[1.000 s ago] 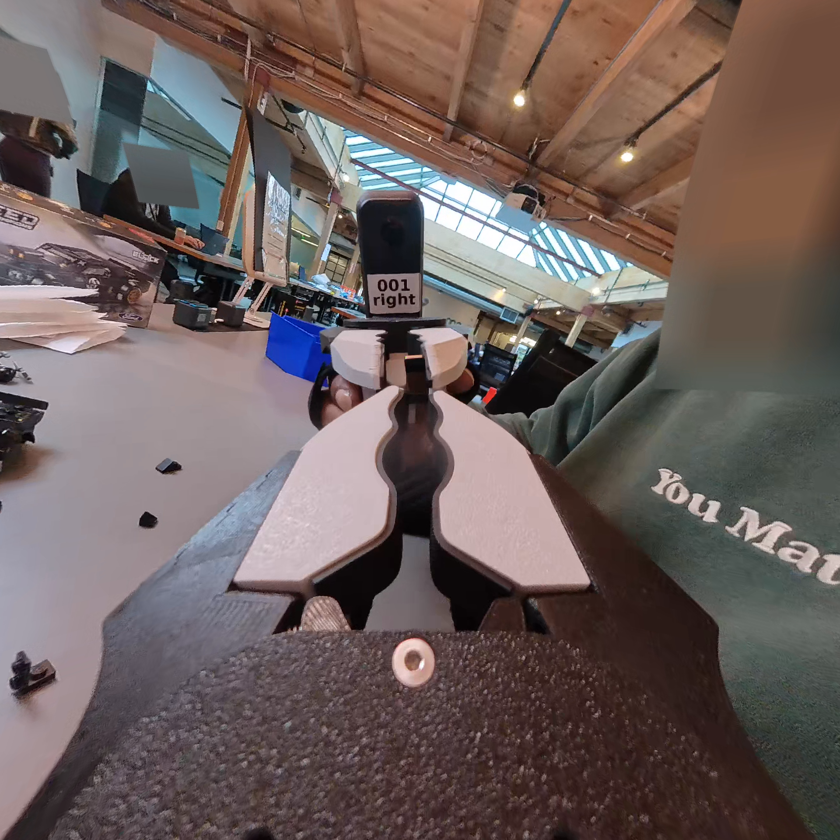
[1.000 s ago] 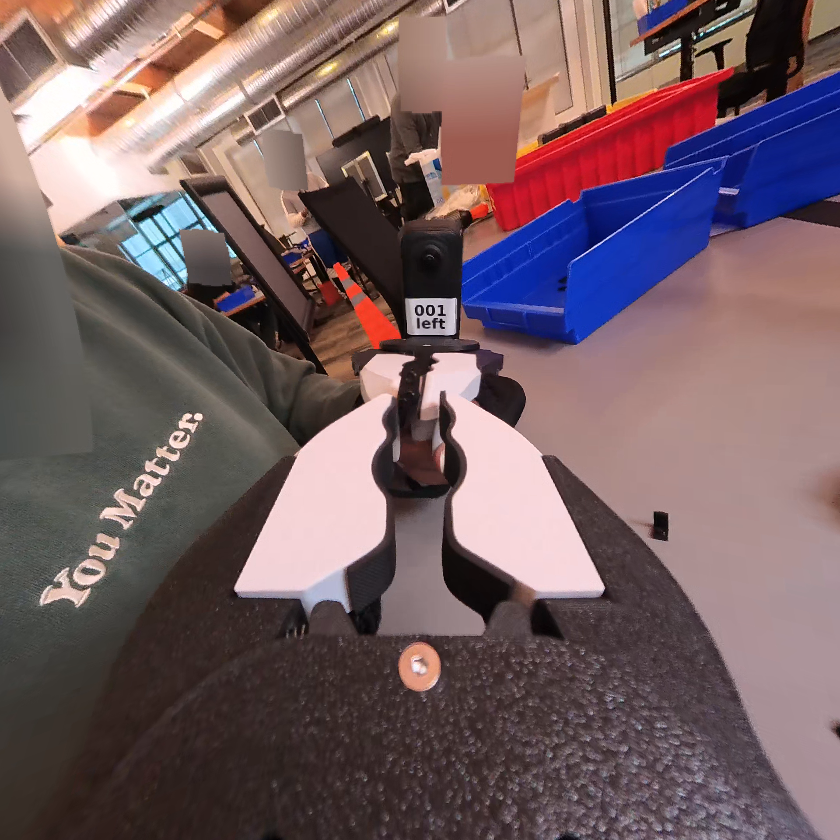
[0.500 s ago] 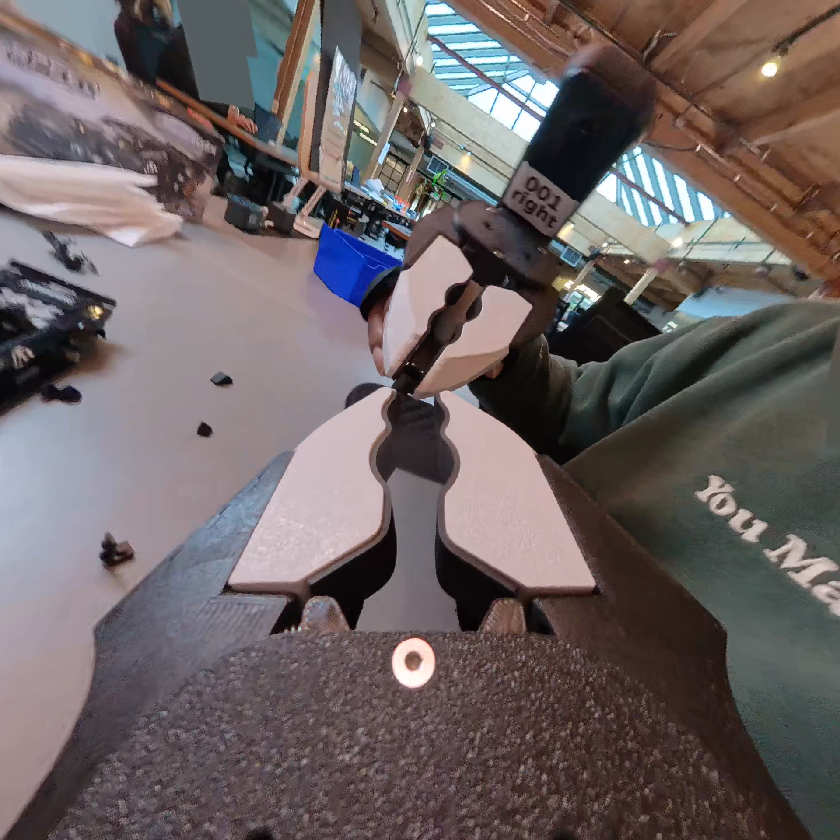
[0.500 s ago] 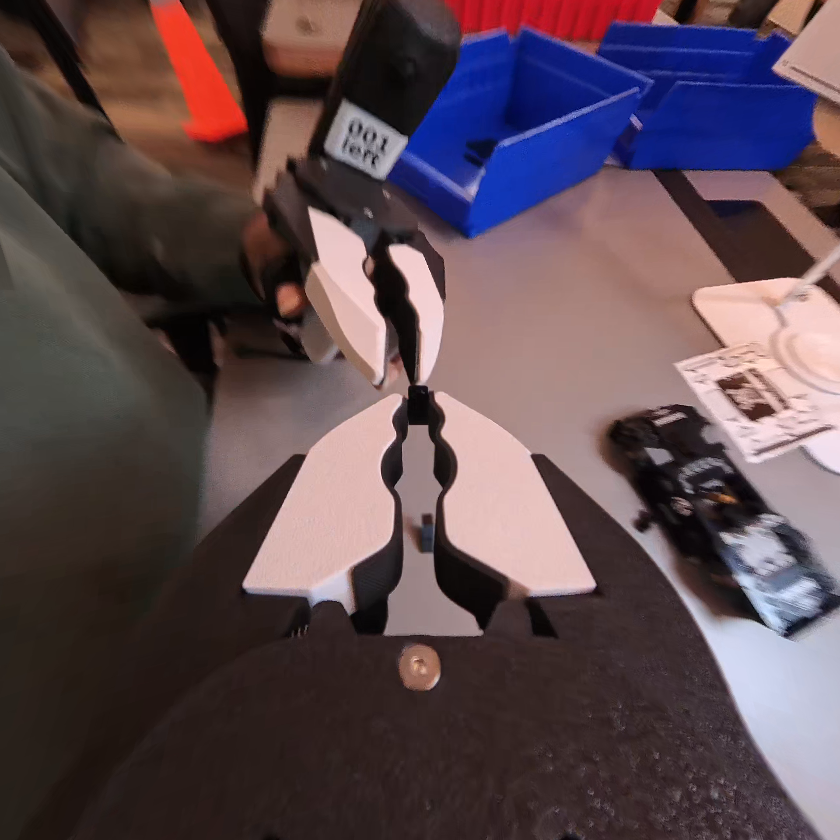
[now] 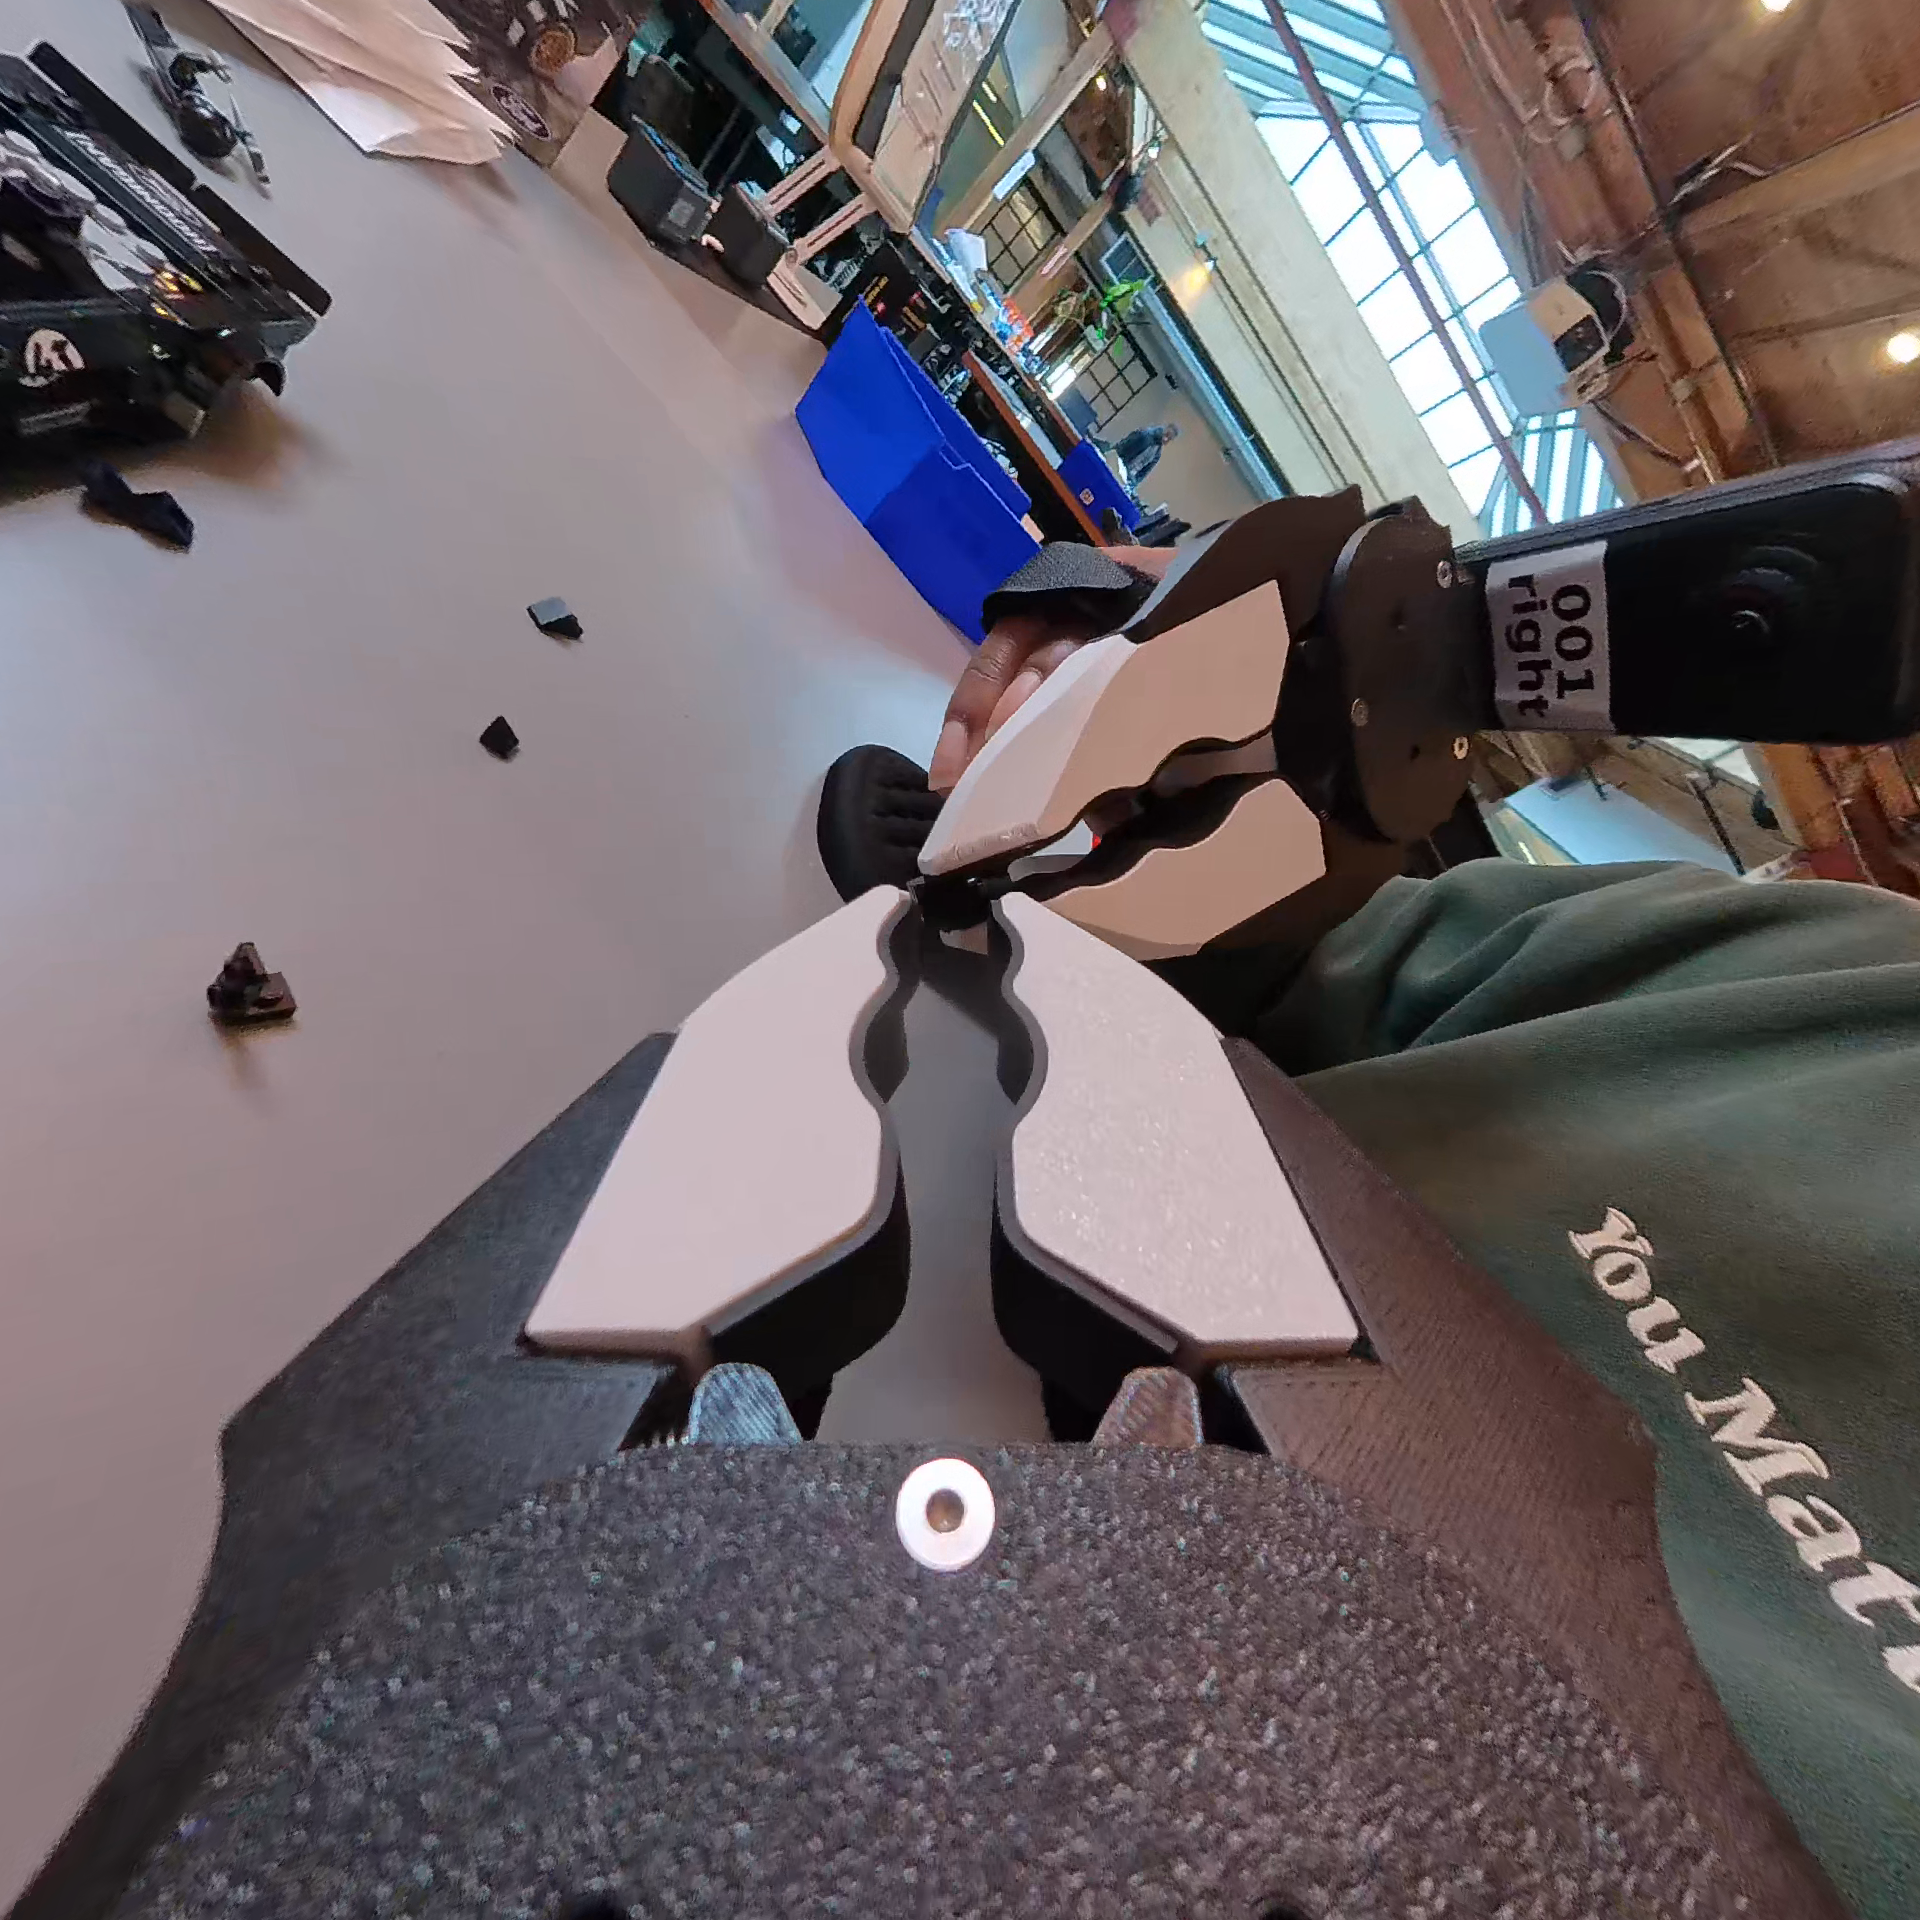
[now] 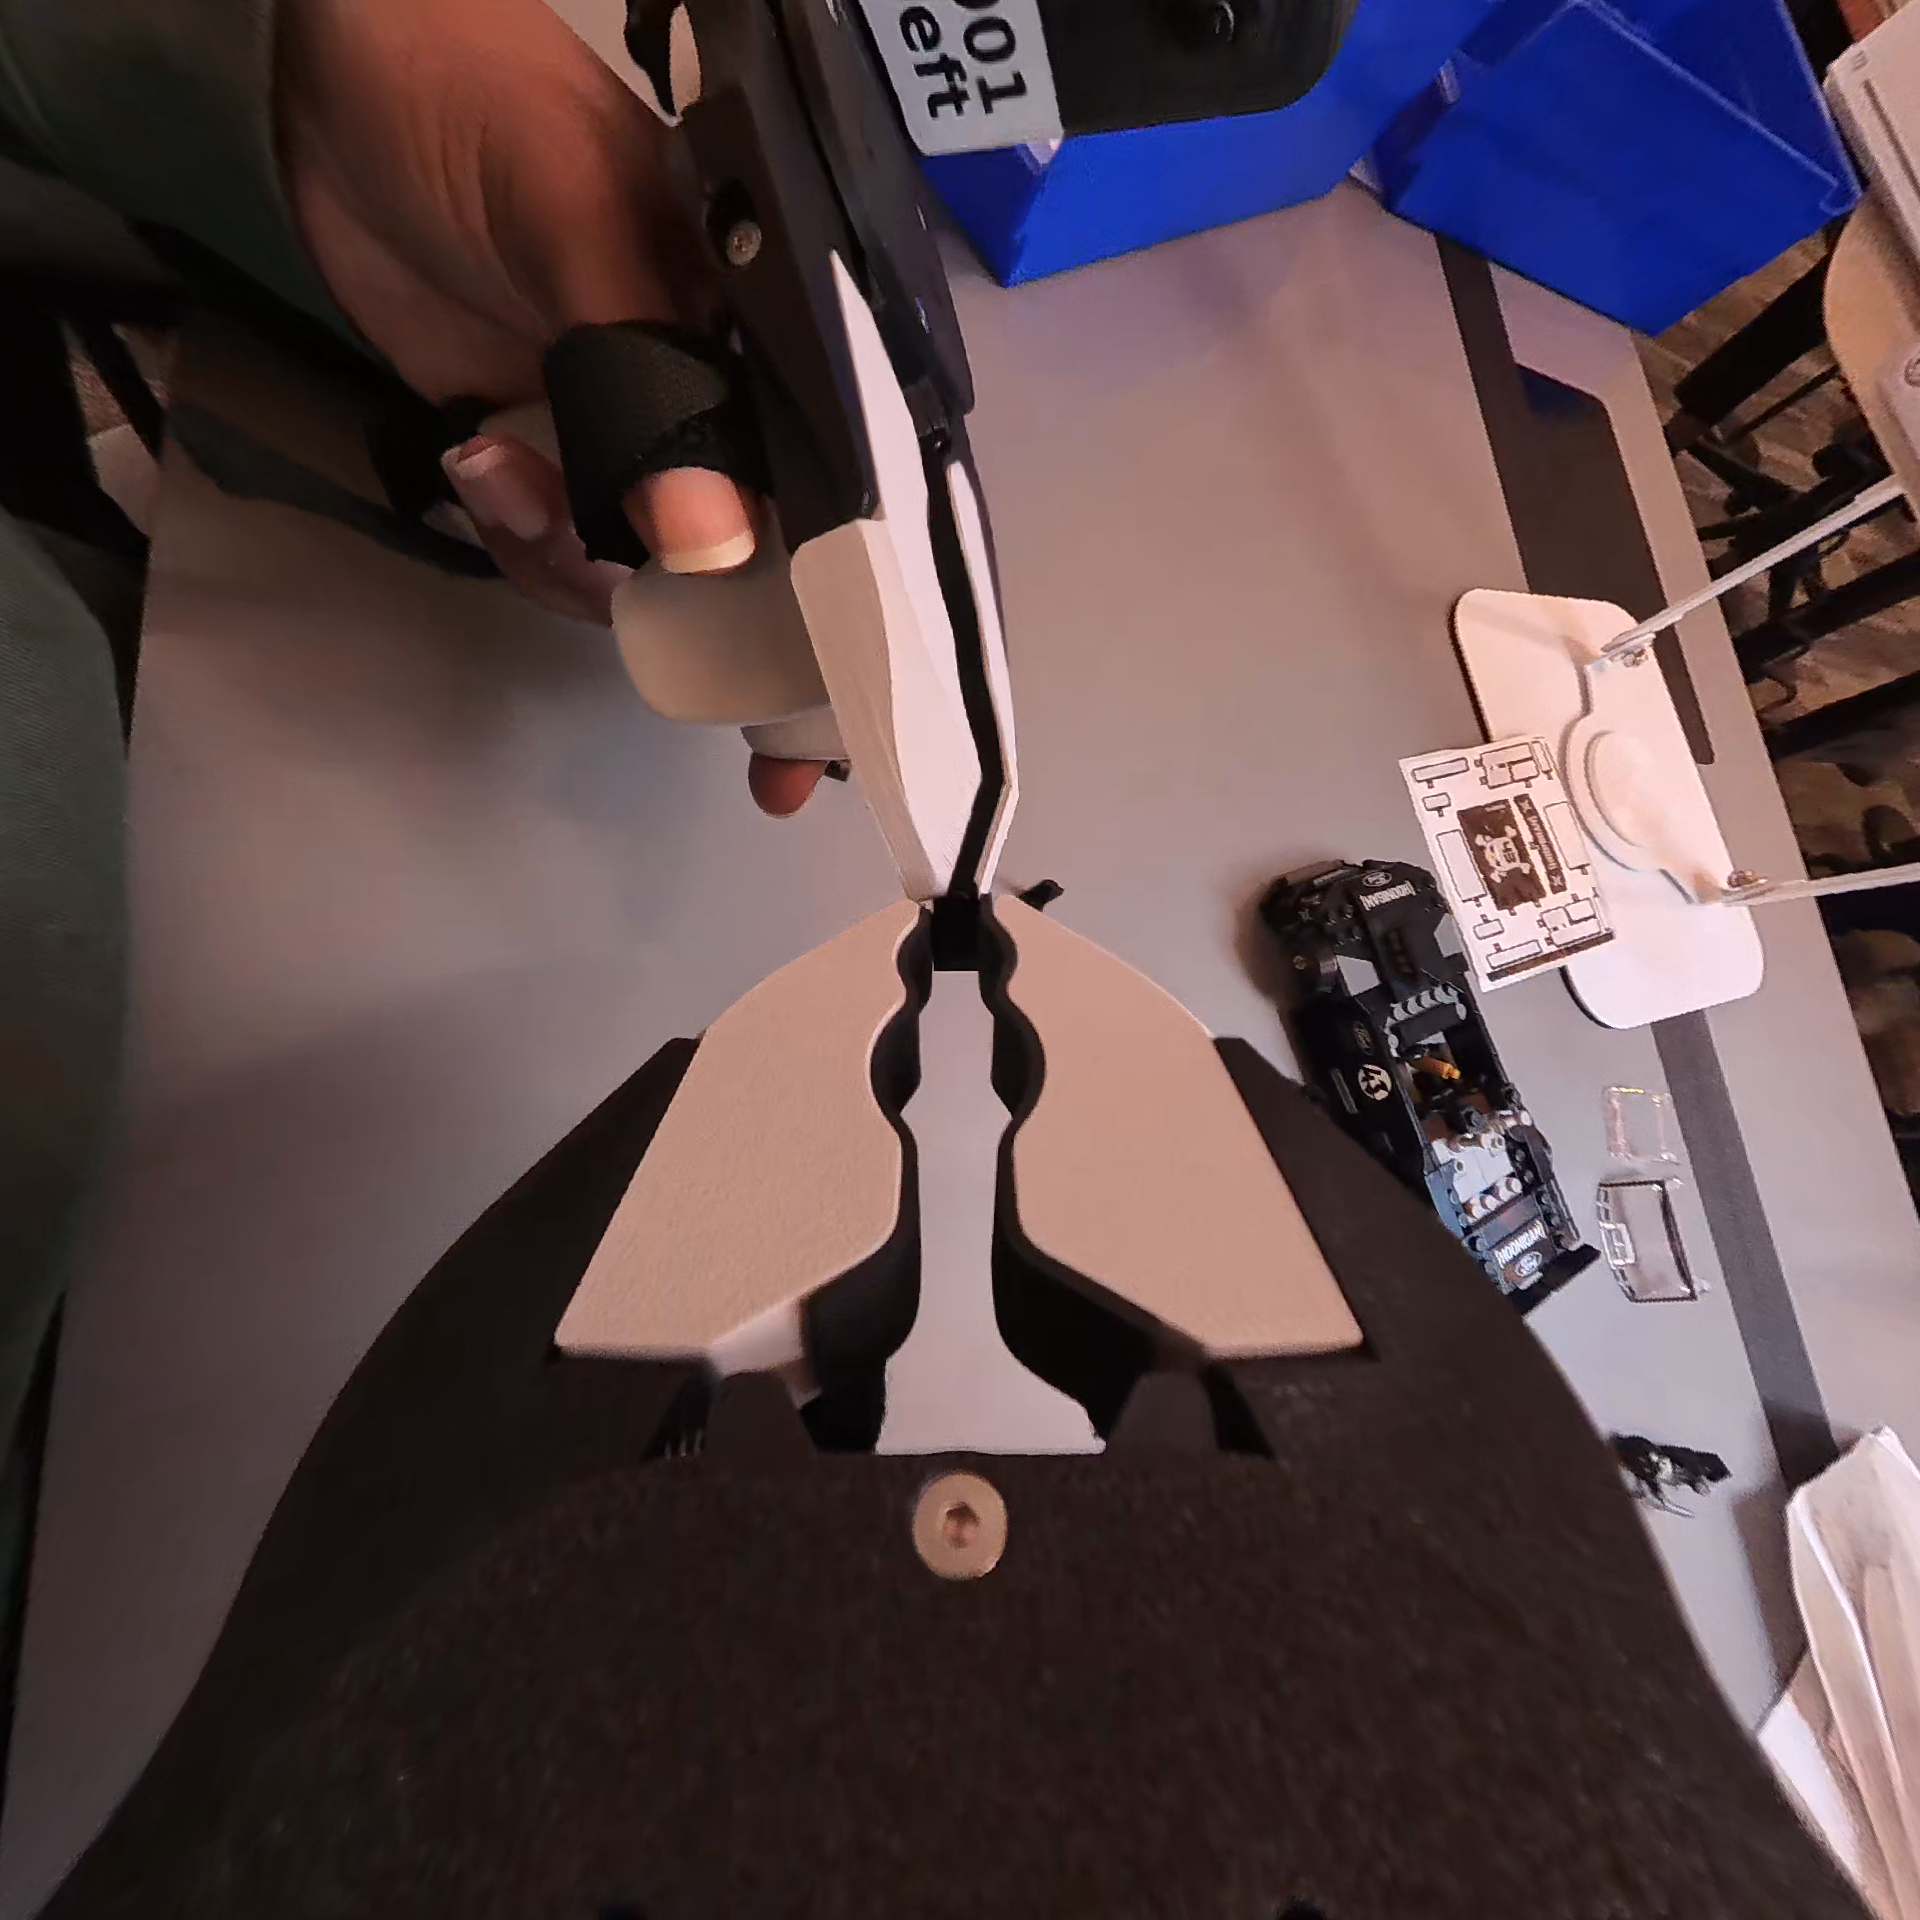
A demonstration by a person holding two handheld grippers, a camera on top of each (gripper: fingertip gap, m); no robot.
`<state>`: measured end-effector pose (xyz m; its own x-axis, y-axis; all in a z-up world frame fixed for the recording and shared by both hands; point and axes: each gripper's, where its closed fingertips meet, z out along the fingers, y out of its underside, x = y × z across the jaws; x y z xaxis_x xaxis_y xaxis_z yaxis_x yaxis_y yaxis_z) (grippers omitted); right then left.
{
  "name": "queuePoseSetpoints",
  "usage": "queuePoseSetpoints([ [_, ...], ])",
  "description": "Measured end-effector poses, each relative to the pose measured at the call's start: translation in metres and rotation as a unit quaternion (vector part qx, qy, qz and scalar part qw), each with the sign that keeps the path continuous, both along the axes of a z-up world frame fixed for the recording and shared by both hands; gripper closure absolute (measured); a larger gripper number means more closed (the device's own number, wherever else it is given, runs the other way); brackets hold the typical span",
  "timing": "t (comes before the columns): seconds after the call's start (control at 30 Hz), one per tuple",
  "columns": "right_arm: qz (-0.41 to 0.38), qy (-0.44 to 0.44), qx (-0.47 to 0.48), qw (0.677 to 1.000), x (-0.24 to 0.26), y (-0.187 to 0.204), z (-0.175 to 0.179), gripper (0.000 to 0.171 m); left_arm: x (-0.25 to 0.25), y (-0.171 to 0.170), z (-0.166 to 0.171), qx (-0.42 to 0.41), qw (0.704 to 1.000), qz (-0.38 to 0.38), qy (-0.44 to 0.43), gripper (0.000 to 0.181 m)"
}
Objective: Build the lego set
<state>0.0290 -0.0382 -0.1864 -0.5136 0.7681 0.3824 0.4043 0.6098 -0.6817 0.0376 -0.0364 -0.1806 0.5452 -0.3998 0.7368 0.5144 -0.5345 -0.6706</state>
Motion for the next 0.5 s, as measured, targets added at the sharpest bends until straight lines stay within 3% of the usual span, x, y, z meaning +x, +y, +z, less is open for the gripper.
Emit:
queuePoseSetpoints([
  [0.2, -0.012, 0.006, 0.041, 0.999, -0.002, 0.004, -0.006, 0.163, 0.0, 0.003, -0.005, -0.018, 1.0, -0.007, -0.013, 0.174],
  [0.33, -0.015, 0.01, 0.061, 0.998, -0.003, 0.005, -0.01, 0.163, 0.002, 0.002, -0.005, -0.031, 0.997, -0.023, -0.068, 0.172],
  [0.5, -0.014, 0.009, 0.069, 0.997, -0.003, 0.005, -0.014, 0.163, 0.001, 0.004, -0.011, -0.033, 0.998, -0.012, -0.052, 0.177],
])
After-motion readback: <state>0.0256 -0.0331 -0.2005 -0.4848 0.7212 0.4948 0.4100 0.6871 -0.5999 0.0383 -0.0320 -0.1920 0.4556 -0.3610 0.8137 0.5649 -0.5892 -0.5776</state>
